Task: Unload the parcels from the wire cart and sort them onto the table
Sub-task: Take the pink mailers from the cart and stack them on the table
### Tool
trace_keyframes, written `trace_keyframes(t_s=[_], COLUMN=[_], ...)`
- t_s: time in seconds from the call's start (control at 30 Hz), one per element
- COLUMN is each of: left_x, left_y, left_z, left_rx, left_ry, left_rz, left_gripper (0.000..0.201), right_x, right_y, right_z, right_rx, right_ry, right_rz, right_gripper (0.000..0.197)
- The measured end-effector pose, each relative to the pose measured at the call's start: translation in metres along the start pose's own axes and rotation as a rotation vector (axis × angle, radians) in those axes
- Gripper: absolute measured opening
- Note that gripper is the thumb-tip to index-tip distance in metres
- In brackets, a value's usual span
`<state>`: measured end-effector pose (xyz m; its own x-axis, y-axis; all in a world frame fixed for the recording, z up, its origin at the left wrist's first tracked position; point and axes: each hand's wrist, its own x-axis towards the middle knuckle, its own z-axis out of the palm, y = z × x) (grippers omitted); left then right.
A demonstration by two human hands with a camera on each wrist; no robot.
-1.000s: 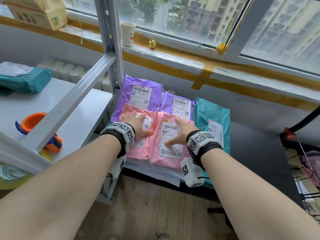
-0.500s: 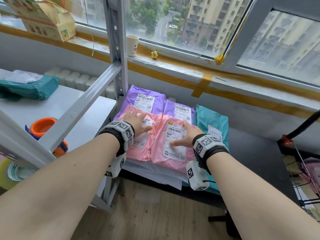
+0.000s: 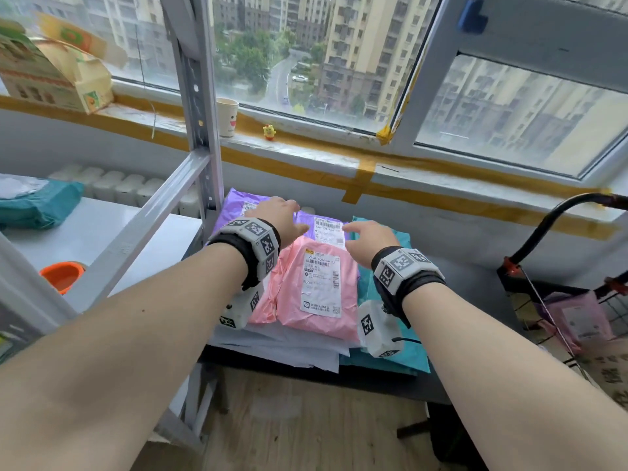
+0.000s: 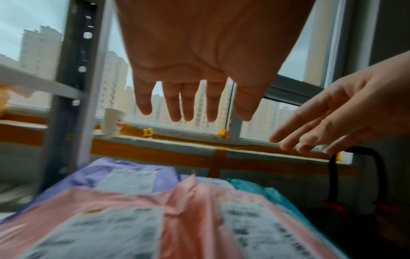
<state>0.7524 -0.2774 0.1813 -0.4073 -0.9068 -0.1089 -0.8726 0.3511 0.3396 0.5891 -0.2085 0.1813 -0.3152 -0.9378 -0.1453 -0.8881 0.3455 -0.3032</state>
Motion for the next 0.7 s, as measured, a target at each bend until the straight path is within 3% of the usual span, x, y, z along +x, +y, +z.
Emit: trace_keyframes(t_s=[0.23,0.43,0.53,0.7], left_x=[-0.002,-0.029,-0.045,-0.067], left_y=[0.092,0.186,0.223,0.293], left_z=[0.007,0.045,0.063,0.097], left_rx=[0.043,0.034,0.053,0.093], left_ry=[-0.022,-0.124,-0.153,-0.195], left_rz=[0.248,0.493,0.561,0.623], left_gripper=[0.044,0.041,0.041,0.04], right_x=[-0.044,-0.097,-0.123,-0.169], right_y=[0.041,0.119,0.159,0.231], right_z=[-0.021,-0.044,-0.047,-0.055], right_rx=[0.041,0.093,0.142,0.161], right_ry=[0.124,0.162,0.18,0.203], right_rz=[0.161,0.376,0.468,0.496], right_gripper=[0.04,0.038,0.036,0.034])
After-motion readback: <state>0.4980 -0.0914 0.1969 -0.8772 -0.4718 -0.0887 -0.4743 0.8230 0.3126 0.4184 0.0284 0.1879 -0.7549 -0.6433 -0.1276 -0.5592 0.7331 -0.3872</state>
